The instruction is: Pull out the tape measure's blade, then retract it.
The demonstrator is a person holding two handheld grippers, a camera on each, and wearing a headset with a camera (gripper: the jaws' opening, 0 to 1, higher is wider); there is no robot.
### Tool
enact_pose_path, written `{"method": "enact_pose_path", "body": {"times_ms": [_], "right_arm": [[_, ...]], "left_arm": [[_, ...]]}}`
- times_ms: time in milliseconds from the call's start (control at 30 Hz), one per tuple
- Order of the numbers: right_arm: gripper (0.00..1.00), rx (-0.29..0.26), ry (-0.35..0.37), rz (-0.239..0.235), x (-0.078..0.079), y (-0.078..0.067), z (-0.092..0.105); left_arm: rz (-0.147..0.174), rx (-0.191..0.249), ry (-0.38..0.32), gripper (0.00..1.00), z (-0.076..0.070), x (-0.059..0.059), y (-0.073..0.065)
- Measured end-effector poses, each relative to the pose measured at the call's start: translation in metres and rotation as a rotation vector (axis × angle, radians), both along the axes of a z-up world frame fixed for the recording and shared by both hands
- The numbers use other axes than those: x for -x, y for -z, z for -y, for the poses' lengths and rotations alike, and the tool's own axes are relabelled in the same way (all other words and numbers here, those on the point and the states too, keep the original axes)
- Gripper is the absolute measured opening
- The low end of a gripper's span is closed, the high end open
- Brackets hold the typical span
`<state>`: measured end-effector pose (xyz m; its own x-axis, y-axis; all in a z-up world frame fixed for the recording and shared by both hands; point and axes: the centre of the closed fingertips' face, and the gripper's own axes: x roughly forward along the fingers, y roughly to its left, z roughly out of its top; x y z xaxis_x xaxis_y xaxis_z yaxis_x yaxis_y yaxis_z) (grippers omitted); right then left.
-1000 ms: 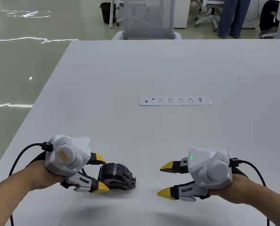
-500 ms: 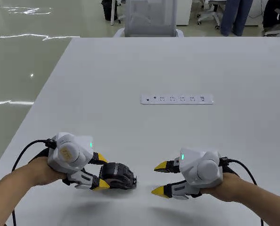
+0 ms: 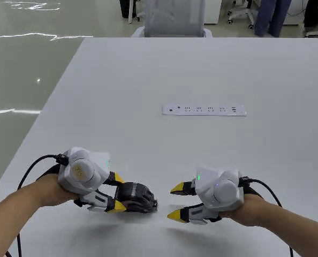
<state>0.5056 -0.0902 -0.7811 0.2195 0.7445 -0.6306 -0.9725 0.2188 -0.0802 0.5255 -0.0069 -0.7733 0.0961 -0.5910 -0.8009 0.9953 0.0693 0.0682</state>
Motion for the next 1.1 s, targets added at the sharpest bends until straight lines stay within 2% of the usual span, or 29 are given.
{"method": "enact_pose_path", "body": {"times_ms": [600, 1100], "right_arm": [[0.28, 0.021, -0.016, -0.007, -0.008, 0.014, -0.019], [0.24, 0.047, -0.040, -0.028, -0.007, 0.028, -0.026]], "left_arm": [[0.029, 0.004, 0.002, 0.26, 0.000, -0.002, 0.002], [0.024, 0.009, -0.008, 0.25, 0.001, -0.002, 0.002]]}}
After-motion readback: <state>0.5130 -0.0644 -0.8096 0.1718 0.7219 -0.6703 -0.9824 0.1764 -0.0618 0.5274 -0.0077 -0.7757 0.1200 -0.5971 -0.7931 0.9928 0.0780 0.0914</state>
